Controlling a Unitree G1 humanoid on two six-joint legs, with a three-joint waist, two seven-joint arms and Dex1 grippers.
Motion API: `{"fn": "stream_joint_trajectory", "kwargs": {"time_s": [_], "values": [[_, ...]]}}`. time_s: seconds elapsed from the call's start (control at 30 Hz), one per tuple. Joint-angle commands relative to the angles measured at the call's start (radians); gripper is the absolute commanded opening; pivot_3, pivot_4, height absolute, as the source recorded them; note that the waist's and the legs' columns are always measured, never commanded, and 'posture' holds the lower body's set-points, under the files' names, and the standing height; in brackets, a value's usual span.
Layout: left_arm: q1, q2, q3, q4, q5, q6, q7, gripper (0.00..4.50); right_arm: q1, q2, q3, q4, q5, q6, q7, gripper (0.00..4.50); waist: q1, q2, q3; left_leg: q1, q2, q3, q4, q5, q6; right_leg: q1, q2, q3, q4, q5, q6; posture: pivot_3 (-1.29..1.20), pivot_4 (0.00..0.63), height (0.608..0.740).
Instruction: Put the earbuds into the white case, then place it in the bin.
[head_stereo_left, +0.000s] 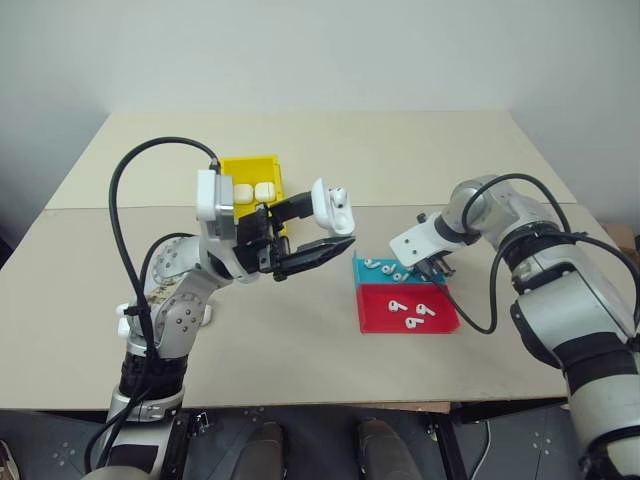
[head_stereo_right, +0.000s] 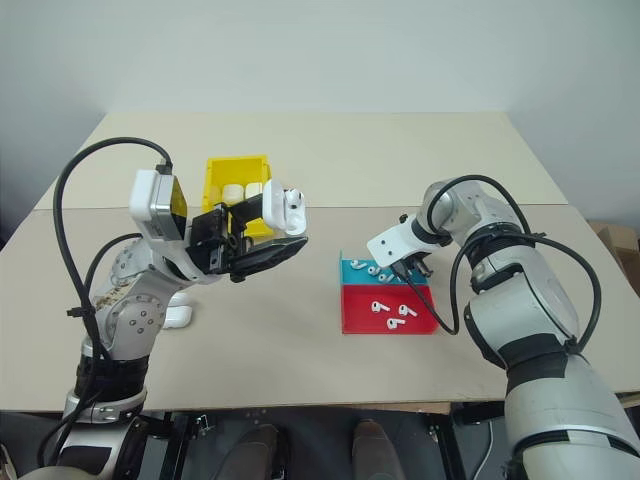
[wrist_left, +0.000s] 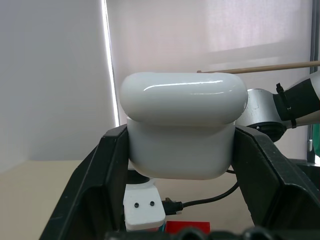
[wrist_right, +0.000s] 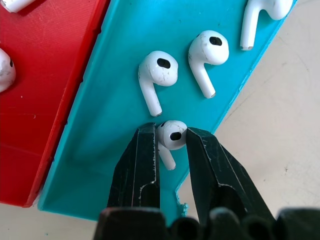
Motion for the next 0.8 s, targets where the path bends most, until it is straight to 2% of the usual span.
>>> {"fn": "stream_joint_trajectory", "kwargs": {"time_s": [0.03,0.13,0.23,0.33,0.43,0.47,0.53,0.63,0.7,0.8], "values": [[-0.005,0.004,0.021,-0.045,-0.013,-0.024,0.000,2.78,-0.004,-0.001,-0.022,0.003,0.001,0.009,-0.013,0.60,0.000,0.000,0.000,0.000,0.000,0.000,0.000,0.000,0.000,0.000,0.000,0.000,0.000,0.000,0.000,0.00,0.150,0.740],[-0.010,0.004,0.018,-0.039,-0.022,-0.015,-0.007,2.78,-0.010,-0.023,-0.074,-0.020,0.044,0.061,-0.025,0.60,0.000,0.000,0.000,0.000,0.000,0.000,0.000,0.000,0.000,0.000,0.000,0.000,0.000,0.000,0.000,0.00,0.150,0.740],[-0.022,0.004,0.014,-0.023,-0.030,-0.008,-0.025,2.78,-0.006,-0.082,-0.206,-0.103,0.182,0.157,0.068,0.60,0.002,0.001,0.001,-0.001,0.000,0.000,0.000,0.000,0.000,-0.001,0.000,0.001,0.000,0.000,0.000,0.00,0.150,0.740],[-0.053,-0.007,0.009,0.015,-0.033,-0.007,-0.045,2.78,0.096,-0.178,-0.359,-0.361,0.366,0.300,0.153,0.60,0.014,0.001,0.001,-0.002,0.000,0.000,-0.001,0.000,0.000,-0.001,0.000,0.000,-0.001,0.000,0.000,0.00,0.150,0.740],[-0.087,-0.023,-0.001,0.061,-0.026,-0.012,-0.065,2.78,0.284,-0.213,-0.529,-0.787,0.609,0.655,0.148,0.60,0.026,0.001,0.001,-0.003,0.000,-0.002,-0.001,0.000,0.000,0.000,0.000,-0.001,-0.003,0.000,0.000,0.00,0.150,0.740],[-0.098,-0.029,-0.003,0.076,-0.023,-0.013,-0.072,2.78,0.338,-0.208,-0.584,-0.913,0.686,0.778,0.113,0.60,0.028,0.001,0.001,-0.002,0.000,-0.001,0.000,0.000,0.000,0.000,0.000,-0.001,-0.003,0.000,0.000,0.00,0.150,0.740],[-0.131,-0.037,-0.019,0.121,0.000,-0.010,-0.082,2.78,0.422,-0.151,-0.751,-1.177,0.964,1.157,-0.051,0.60,0.024,0.001,0.001,-0.003,0.000,-0.002,0.000,0.000,0.000,-0.001,0.000,0.000,-0.001,0.000,0.000,0.00,0.150,0.740],[-0.171,-0.053,-0.032,0.177,0.027,-0.008,-0.073,2.78,0.471,-0.075,-0.944,-1.410,1.328,1.528,-0.292,0.60,0.025,0.002,0.001,-0.003,0.000,-0.002,0.001,0.000,0.001,-0.002,0.000,0.000,0.002,0.000,0.000,0.00,0.150,0.740],[-0.194,-0.064,-0.039,0.200,0.037,-0.002,-0.063,2.78,0.483,-0.025,-1.028,-1.507,1.536,1.664,-0.462,0.60,0.028,0.002,0.001,-0.002,0.000,-0.003,0.001,0.000,0.001,-0.001,0.000,0.000,0.001,0.000,0.000,0.00,0.150,0.740],[-0.206,-0.079,-0.046,0.204,0.041,-0.001,-0.072,2.78,0.521,0.026,-1.082,-1.607,1.768,1.689,-0.655,0.60,0.030,0.002,0.001,-0.003,0.000,-0.003,0.001,0.000,0.001,0.000,0.000,-0.001,-0.001,0.000,0.000,0.00,0.150,0.740]]}}
